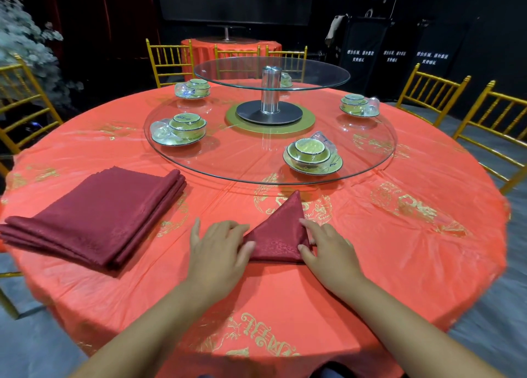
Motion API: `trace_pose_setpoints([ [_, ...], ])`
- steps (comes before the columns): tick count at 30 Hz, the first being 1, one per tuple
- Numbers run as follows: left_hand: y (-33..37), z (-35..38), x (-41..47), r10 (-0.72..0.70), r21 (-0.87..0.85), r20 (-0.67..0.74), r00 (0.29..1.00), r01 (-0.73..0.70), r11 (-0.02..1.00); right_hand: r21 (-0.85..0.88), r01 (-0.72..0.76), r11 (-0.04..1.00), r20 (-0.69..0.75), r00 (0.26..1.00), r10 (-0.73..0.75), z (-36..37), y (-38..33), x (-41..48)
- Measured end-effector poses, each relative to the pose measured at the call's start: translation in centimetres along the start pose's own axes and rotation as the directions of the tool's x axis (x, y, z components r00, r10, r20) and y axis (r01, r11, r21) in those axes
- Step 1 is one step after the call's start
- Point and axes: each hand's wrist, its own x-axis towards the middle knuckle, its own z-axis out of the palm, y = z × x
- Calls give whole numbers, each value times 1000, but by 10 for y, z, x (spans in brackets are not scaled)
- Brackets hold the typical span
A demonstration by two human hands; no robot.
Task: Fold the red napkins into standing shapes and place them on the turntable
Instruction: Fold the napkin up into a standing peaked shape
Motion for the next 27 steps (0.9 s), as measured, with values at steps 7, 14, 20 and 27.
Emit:
trace_pose_setpoints([
  [7, 30, 15, 4, 202, 120, 281, 938, -244, 962, -134, 35, 990, -33, 999, -40, 6, 6, 0],
  [14, 19, 28, 7, 192, 108, 418, 888, -258, 960, -196, 361, 912, 34, 932, -361, 2, 16, 3],
  [20, 17, 27, 8, 213, 80, 441, 872, -274, 958, -231, 471, 851, 308, 865, -396, 0, 30, 22],
  [27, 16, 27, 7, 232, 86, 451, 862, -301, 950, -249, 357, 900, 383, 890, -247, 7, 21, 63],
])
